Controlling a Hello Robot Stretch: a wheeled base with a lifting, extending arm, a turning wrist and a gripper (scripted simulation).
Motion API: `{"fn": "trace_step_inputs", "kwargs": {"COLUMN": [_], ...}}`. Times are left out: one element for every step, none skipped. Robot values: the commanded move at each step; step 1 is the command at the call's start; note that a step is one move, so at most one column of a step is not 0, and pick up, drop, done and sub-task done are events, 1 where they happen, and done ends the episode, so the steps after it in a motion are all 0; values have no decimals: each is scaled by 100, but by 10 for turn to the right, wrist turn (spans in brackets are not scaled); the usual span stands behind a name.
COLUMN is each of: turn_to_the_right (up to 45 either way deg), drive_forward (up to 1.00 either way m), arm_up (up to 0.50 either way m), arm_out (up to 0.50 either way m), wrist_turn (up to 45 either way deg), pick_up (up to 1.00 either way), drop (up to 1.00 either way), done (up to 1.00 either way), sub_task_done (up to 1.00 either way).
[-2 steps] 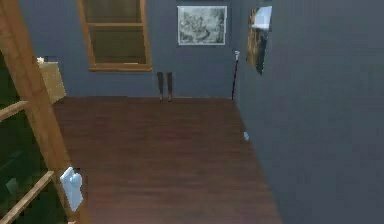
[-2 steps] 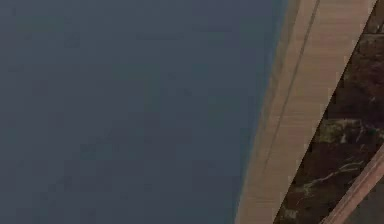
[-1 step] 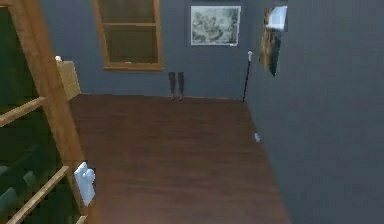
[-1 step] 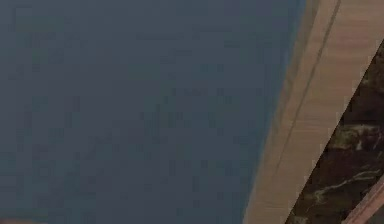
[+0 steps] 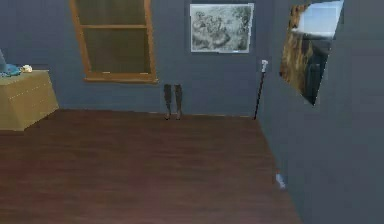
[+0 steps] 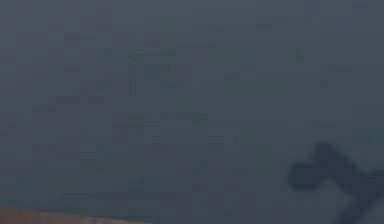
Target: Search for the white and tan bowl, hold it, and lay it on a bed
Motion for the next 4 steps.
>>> {"fn": "trace_step_inputs", "kwargs": {"turn_to_the_right": [-420, 0, 0, 0], "drive_forward": [0, 30, 100, 100], "arm_up": [0, 0, 0, 0], "arm_out": [0, 0, 0, 0], "wrist_turn": [0, 0, 0, 0], "pick_up": [0, 0, 0, 0], "drop": [0, 0, 0, 0], "done": [0, 0, 0, 0], "sub_task_done": [0, 0, 0, 0]}}
